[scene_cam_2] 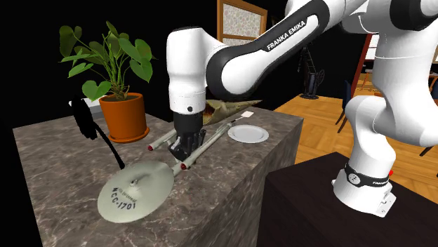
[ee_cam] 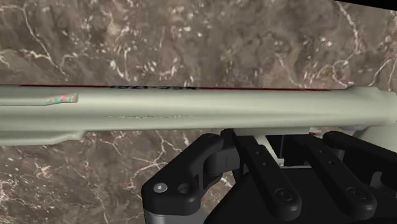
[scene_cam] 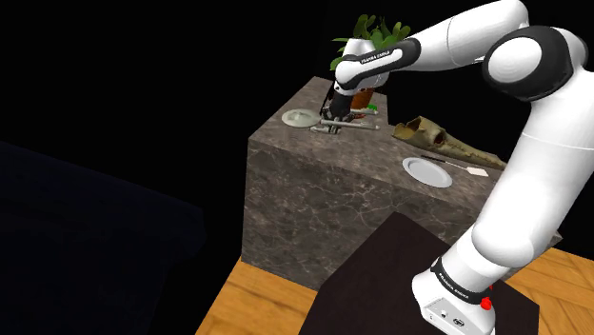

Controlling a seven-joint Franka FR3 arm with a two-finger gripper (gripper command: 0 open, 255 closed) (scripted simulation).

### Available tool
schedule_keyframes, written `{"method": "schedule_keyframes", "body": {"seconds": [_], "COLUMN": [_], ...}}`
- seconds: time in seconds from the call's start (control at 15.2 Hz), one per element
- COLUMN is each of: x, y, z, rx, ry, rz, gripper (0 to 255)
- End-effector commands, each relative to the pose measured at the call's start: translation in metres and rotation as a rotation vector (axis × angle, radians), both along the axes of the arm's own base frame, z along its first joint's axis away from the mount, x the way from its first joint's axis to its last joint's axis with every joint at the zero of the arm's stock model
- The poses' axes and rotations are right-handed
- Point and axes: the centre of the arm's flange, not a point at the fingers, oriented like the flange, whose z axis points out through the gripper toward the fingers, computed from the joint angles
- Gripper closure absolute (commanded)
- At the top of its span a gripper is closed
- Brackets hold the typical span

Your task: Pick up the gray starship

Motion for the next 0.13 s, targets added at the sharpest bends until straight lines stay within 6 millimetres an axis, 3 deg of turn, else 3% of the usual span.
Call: {"method": "schedule_keyframes", "body": {"seconds": [0.0, 0.07], "x": [0.0001, 0.0002], "y": [0.0001, 0.0001], "z": [0.0079, 0.0079], "rx": [0.000, 0.000], "ry": [-0.001, -0.001], "rz": [0.000, 0.000], "gripper": [255, 255]}}
